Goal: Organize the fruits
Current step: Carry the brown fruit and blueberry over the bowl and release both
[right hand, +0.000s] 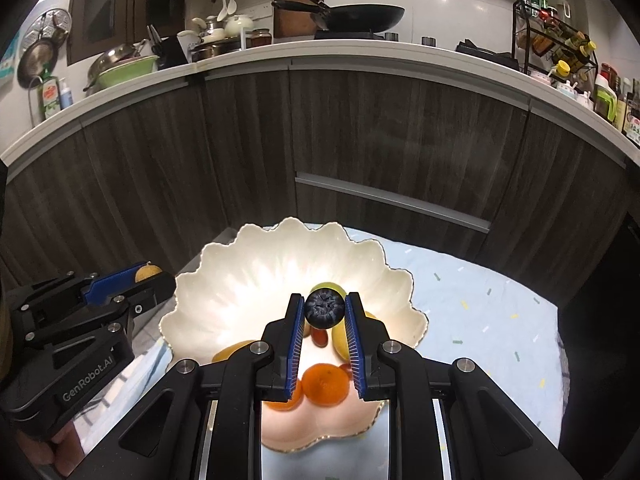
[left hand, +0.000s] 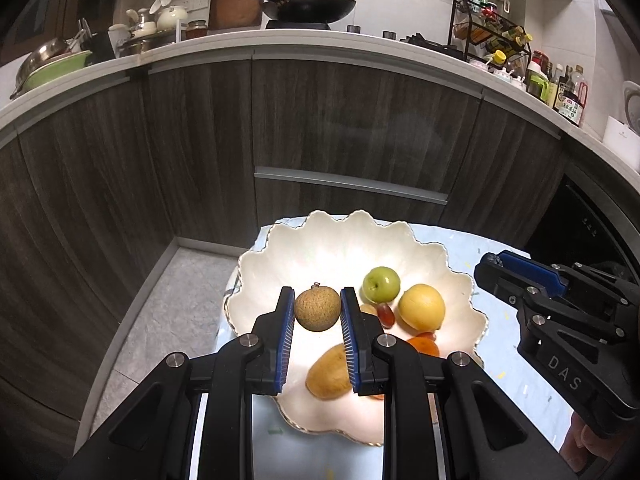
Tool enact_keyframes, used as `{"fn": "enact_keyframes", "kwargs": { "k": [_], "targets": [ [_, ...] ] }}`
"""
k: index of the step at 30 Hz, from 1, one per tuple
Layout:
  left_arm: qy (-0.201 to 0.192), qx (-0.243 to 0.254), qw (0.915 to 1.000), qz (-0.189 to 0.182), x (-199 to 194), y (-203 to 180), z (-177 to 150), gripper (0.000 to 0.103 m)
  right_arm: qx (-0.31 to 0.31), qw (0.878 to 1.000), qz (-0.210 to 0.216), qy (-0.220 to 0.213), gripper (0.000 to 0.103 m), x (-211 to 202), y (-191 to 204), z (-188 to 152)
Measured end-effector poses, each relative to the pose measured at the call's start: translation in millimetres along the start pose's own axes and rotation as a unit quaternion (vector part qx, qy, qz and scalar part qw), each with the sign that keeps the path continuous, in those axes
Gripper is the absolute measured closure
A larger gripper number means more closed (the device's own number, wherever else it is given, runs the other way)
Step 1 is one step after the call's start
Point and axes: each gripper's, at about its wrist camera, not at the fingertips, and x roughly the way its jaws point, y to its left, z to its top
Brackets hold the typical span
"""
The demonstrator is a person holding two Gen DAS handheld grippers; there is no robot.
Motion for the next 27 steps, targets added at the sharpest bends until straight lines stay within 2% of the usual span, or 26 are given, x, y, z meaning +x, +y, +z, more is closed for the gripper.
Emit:
{"fn": "enact_keyframes", "kwargs": {
  "k": [11,21,22,24,26,27],
  "targets": [
    [0.003,-0.003,1.0,0.003,18.2,11.4,13.3,0.08,0.012,1.0,-0.014,-0.008,0.081,14.9,-0.1,16.5],
    [0.02,0.01,0.9997,-0.008,32.2,8.1,12.9,0.079,0.02,1.0,-0.015,0.017,0.081,29.9,-4.3,14.7],
    [0.022,0.012,0.9997,-0.007,32.8,7.3,11.6,0.077,0.021,0.999,-0.014,0.02,0.081,31.2,-5.2,13.9],
    [0.022,0.013,0.9997,-0.005,32.3,6.2,10.4,0.059,0.023,0.999,-0.013,0.023,0.081,32.0,-6.6,12.8],
    [0.018,0.013,0.9998,0.0,30.2,5.7,9.7,0.049,0.023,0.999,-0.016,0.024,0.08,31.5,-8.3,11.9],
    [0.017,0.013,0.9998,0.002,29.4,5.9,9.5,0.047,0.023,0.999,-0.016,0.024,0.076,31.6,-9.4,11.6]
  ]
}}
